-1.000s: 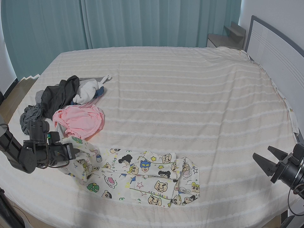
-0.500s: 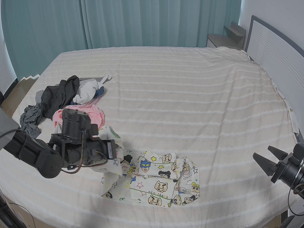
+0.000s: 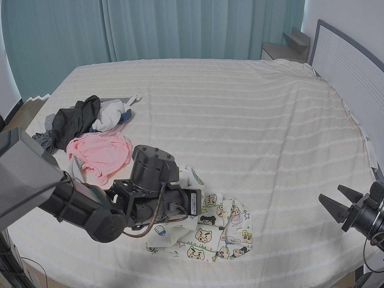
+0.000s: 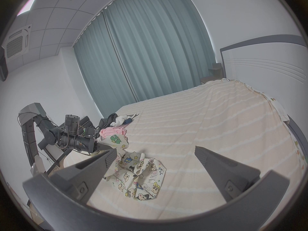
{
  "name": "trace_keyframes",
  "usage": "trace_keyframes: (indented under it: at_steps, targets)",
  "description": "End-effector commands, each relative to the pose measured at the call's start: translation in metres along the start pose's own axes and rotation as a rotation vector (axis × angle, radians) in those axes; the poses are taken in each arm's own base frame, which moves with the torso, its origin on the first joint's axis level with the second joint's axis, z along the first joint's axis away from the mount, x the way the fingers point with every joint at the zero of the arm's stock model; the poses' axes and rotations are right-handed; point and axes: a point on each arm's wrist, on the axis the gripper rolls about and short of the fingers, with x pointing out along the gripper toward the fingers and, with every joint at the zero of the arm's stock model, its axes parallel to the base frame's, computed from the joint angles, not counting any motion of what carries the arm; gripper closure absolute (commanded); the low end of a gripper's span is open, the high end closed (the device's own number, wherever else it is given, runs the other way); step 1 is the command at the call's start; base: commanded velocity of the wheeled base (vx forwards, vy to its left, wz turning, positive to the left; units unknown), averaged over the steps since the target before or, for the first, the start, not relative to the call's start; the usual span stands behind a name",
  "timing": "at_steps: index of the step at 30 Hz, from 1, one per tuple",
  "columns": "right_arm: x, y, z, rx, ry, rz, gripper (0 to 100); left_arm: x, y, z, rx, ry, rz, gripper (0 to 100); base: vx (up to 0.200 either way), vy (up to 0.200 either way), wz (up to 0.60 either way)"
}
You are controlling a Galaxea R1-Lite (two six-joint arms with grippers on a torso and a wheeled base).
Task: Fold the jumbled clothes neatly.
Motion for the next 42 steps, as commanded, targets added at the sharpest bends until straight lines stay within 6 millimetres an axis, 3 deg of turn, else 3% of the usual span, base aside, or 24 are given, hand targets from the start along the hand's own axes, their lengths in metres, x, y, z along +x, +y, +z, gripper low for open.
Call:
trace_keyframes:
  at_steps: [1, 16, 17, 27, 34, 37, 42]
  targets:
    - [-0.001, -0.001, -0.004, 0.001, 0.018, -0.004, 0, 0.013, -0.011, -0.009, 0.002, 0.031, -0.027, 100, 0.0, 0.0, 0.0]
    - [-0.001, -0.001, -0.004, 0.001, 0.018, -0.004, 0, 0.033, -0.024, -0.013, -0.027, 0.036, -0.057, 100, 0.0, 0.0, 0.0]
    - [-0.001, -0.001, -0.004, 0.001, 0.018, -0.004, 0, 0.033, -0.025, -0.013, -0.028, 0.037, -0.06, 0, 0.0, 0.0, 0.0]
    - [-0.001, -0.001, -0.005, 0.001, 0.022, -0.005, 0, 0.033, -0.03, -0.009, -0.051, -0.017, -0.09, 0, 0.0, 0.0, 0.0]
    - [-0.001, -0.001, -0.006, 0.001, 0.029, -0.005, 0, 0.025, -0.027, 0.007, -0.091, -0.104, -0.087, 0, 0.0, 0.0, 0.0]
    - [-0.001, -0.001, -0.006, 0.001, 0.029, -0.003, 0, 0.007, -0.013, 0.015, -0.124, -0.13, -0.057, 0, 0.0, 0.0, 0.0]
    - [0.004, 0.003, -0.007, 0.003, 0.06, 0.052, 0, -0.038, 0.034, 0.011, -0.205, -0.121, 0.017, 0, 0.0, 0.0, 0.0]
